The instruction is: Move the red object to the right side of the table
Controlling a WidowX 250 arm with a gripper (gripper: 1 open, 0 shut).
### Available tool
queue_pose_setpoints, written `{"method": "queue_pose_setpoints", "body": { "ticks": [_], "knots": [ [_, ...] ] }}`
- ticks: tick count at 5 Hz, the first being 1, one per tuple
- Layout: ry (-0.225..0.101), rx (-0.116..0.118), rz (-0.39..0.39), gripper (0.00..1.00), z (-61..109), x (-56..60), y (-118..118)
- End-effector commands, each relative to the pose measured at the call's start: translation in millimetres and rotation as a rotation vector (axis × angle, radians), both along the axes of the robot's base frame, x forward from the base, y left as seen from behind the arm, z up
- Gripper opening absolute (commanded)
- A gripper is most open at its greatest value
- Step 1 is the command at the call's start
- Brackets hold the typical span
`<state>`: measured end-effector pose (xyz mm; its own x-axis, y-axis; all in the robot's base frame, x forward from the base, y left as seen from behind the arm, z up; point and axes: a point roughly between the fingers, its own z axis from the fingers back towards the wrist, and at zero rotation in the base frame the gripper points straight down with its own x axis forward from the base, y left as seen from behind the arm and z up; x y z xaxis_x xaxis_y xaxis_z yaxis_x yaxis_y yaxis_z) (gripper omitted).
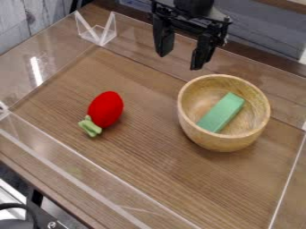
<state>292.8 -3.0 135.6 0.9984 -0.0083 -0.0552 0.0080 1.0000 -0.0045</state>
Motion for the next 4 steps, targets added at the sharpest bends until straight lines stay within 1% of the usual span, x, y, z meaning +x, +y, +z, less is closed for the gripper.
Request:
{"method": "queue_pose_setpoints", "body": {
  "ticks": [1, 2, 3, 4],
  "knots": [
    [0.010, 0.000, 0.012, 1.00, -6.8, -11.1, 9.8],
    [0.002, 0.006, 0.032, 1.00, -16.4, -33.6, 32.5],
    [-0.038, 0.014, 0.047, 1.00, -22.2, -53.1, 58.5],
    [-0.075, 0.023, 0.060, 1.00, -28.2, -65.0, 79.6]
  ]
}}
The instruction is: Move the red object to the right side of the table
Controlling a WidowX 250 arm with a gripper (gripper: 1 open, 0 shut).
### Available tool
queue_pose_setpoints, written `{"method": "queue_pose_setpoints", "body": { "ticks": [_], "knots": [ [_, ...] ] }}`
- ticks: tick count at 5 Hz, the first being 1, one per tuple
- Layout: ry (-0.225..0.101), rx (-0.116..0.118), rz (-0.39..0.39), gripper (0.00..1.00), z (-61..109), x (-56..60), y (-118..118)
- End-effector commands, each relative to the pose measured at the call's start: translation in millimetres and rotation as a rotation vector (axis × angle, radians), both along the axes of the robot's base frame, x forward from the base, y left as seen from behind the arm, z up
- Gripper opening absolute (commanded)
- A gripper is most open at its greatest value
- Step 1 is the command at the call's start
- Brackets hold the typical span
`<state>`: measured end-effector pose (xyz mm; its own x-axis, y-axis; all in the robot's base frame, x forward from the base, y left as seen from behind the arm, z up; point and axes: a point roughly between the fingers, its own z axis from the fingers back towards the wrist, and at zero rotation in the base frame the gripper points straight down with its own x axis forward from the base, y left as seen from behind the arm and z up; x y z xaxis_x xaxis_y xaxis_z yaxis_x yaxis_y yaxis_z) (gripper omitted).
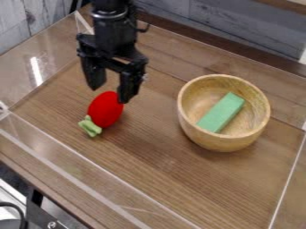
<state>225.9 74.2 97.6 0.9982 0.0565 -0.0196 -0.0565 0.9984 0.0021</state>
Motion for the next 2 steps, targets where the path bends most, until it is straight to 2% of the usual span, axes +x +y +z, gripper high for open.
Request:
{"method": "queue_pose_setpoints", "body": {
  "ticks": [1, 2],
  "knots": [
    [-0.061, 0.017, 0.014, 1.00, 1.4, -0.4, 12.3],
    [-0.064, 0.012, 0.029, 1.00, -9.8, -0.2, 17.2]
  ]
}}
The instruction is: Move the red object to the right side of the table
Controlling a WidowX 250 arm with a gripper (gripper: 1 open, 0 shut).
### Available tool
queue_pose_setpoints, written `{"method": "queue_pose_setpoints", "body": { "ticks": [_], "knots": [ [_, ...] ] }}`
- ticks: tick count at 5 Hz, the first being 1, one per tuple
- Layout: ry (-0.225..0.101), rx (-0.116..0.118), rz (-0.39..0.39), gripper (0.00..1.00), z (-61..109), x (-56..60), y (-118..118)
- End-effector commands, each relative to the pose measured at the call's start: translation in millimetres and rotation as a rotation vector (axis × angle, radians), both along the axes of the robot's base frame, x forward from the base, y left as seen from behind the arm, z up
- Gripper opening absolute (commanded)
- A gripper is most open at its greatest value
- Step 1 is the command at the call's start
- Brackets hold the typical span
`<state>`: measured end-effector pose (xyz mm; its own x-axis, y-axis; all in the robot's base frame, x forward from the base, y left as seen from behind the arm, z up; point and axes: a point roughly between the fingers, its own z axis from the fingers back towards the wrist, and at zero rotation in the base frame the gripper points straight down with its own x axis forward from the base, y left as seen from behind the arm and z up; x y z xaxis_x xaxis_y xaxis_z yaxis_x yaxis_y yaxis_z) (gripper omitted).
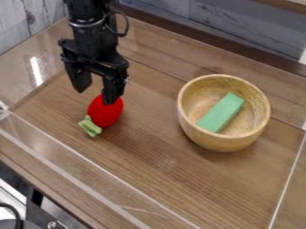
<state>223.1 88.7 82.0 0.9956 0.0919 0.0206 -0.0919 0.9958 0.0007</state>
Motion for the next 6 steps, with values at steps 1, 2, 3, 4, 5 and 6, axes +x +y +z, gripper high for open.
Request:
{"method": "queue_pose_setpoints", "body": {
  "ticks": [1, 2, 3, 4, 5, 6],
  "knots": [
    [-0.024, 0.001, 0.004, 1.00, -6.1, 3.0, 6.1],
    [-0.041, -0.009, 0.020, 1.00, -18.1, 4.4, 9.0],
    [-0.055, -0.021, 0.036, 1.00, -27.0, 5.9, 10.6],
    [-0.062, -0.032, 0.054, 1.00, -33.9, 7.8, 11.5],
    [-0.064, -0.042, 0.070, 1.00, -39.0, 9.1, 11.8],
    [-0.068, -0.053, 0.090, 1.00, -42.4, 10.6, 11.3]
  ]
}}
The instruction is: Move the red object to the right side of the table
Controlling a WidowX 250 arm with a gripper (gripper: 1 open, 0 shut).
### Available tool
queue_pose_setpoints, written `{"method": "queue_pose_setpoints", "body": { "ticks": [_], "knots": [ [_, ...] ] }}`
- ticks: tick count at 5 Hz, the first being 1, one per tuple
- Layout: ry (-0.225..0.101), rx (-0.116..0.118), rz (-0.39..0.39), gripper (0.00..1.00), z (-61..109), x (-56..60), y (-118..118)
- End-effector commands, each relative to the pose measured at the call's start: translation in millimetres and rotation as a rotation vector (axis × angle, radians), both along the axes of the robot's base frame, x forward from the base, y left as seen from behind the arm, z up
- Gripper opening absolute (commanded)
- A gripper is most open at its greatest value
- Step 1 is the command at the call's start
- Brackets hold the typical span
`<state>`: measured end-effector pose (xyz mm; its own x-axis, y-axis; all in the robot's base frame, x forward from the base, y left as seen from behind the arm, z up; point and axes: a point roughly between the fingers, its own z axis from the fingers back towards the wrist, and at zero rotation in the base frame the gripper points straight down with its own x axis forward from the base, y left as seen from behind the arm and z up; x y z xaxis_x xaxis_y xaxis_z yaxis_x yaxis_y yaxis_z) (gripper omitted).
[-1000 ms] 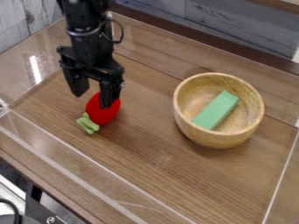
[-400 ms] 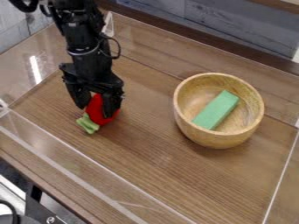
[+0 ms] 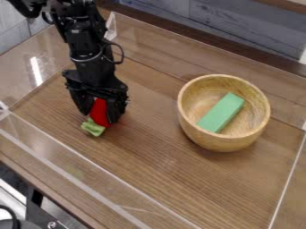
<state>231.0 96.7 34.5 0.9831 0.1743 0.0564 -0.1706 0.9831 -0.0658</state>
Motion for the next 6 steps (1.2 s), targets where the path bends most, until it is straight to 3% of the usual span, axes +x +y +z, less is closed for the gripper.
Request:
{"method": "queue_pose_setpoints", "body": {
  "ticks": [1, 6],
  "knots": [
    [-0.025, -0.001, 0.025, 1.00, 3.0, 3.8, 2.3],
    [-0.040, -0.022, 0.035, 1.00, 7.4, 5.8, -1.6]
  ]
}}
